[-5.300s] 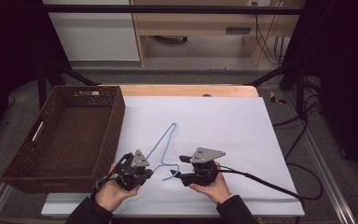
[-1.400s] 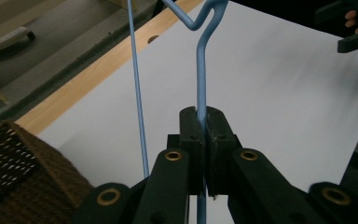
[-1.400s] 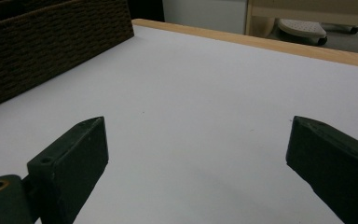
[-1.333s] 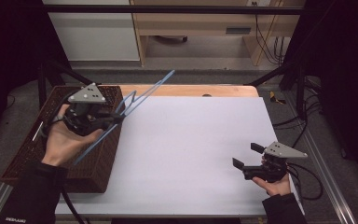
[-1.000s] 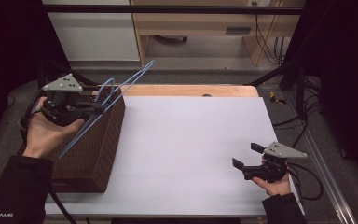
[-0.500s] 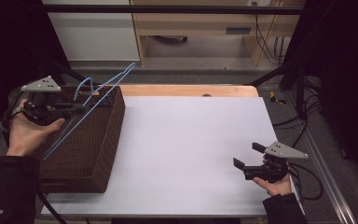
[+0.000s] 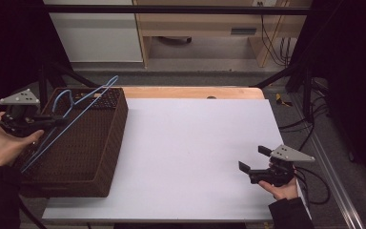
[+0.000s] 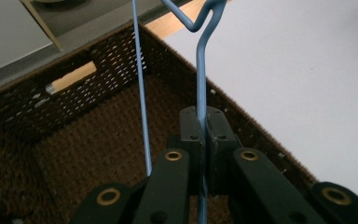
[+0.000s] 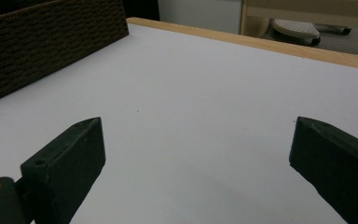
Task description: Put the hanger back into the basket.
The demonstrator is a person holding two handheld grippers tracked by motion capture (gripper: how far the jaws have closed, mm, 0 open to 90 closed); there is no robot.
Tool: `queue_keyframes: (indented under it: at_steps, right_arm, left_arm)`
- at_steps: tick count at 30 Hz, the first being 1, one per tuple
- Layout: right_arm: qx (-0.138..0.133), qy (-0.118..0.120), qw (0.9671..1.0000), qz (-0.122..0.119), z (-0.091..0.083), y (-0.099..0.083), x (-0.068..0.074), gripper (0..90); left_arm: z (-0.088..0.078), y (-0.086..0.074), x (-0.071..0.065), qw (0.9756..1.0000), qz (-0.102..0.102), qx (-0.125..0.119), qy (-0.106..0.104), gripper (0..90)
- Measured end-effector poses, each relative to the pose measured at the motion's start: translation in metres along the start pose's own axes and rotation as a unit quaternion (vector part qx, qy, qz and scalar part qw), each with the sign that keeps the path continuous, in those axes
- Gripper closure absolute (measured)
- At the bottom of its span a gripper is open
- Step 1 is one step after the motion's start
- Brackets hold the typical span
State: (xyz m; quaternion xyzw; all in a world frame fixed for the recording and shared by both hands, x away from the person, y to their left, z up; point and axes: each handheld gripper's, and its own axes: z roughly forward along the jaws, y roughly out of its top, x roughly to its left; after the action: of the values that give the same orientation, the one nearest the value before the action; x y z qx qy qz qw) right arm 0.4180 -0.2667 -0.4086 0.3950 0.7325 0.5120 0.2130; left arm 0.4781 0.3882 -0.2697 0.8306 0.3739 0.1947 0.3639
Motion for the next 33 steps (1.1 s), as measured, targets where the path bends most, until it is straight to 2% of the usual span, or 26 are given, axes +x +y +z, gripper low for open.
queue_keyframes:
  at_steps: [5, 11, 15, 19, 25, 29, 33]
  right_arm:
    - [0.002, 0.001, 1.0000, 0.001, 0.001, 0.000, 0.000, 4.0]
    - [0.004, 0.001, 1.0000, 0.000, 0.002, -0.001, 0.001, 4.0]
    - [0.004, 0.000, 1.0000, -0.001, 0.002, -0.001, 0.001, 4.0]
    - [0.005, 0.001, 1.0000, 0.000, 0.003, -0.001, 0.001, 4.0]
    - [0.005, 0.000, 1.0000, 0.001, 0.003, -0.002, 0.001, 4.0]
    - [0.008, 0.002, 1.0000, -0.001, 0.004, -0.002, 0.001, 3.9]
    - [0.007, 0.000, 1.0000, 0.000, 0.004, -0.002, 0.001, 4.0]
  left_arm:
    - [0.000, -0.016, 0.009, 0.9999, -0.006, 0.010, -0.002, 87.3]
    - [0.006, -0.033, 0.017, 0.9997, -0.012, 0.019, 0.004, 87.3]
    - [0.012, -0.038, 0.018, 0.9997, -0.007, 0.021, 0.001, 87.3]
    - [0.023, -0.038, 0.016, 0.9994, 0.005, 0.035, 0.006, 87.3]
    - [0.044, -0.043, 0.014, 0.9991, 0.009, 0.040, 0.003, 87.3]
    - [0.060, -0.049, 0.011, 0.9988, 0.003, 0.049, 0.002, 87.3]
    - [0.073, -0.057, 0.010, 0.9973, 0.000, 0.073, 0.009, 87.2]
